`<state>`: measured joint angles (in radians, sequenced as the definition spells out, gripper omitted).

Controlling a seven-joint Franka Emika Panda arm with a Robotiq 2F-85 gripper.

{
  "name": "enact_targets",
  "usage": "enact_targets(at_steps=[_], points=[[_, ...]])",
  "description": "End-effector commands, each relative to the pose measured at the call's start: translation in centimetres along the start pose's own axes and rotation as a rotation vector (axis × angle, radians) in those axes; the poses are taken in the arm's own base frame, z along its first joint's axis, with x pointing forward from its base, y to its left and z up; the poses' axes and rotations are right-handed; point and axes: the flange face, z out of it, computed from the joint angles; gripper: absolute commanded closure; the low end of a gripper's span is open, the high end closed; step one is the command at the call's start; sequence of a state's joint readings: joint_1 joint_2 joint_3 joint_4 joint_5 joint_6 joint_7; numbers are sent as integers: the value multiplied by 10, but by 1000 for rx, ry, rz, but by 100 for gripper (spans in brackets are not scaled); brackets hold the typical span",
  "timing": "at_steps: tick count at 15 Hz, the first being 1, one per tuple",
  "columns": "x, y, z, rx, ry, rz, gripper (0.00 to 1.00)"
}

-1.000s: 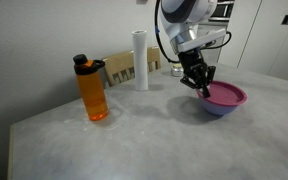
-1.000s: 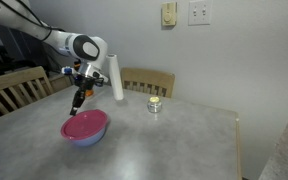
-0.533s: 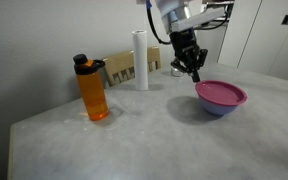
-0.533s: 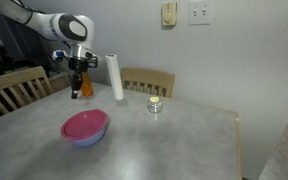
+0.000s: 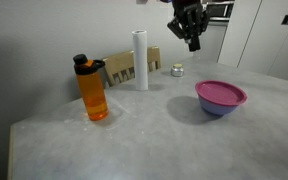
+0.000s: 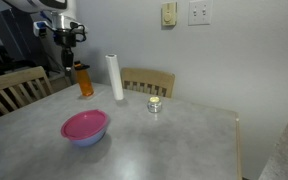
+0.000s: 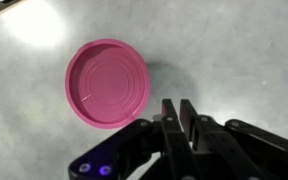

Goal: Put the pink plate on the blue bowl

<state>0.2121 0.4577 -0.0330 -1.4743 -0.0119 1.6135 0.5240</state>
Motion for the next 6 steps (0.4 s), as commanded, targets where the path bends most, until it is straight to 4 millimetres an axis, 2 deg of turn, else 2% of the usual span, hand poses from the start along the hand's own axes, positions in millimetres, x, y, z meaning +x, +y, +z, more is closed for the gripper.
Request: enact_targets(at_steps=[1, 2, 3, 5, 6], points=[[-13, 3, -10, 28, 46, -68, 55], [-13, -2, -13, 55, 61, -114, 48], [-6, -3, -12, 24, 36, -52, 67], [-8, -7, -15, 35, 53, -86, 52], [-9, -9, -15, 36, 53, -92, 48]])
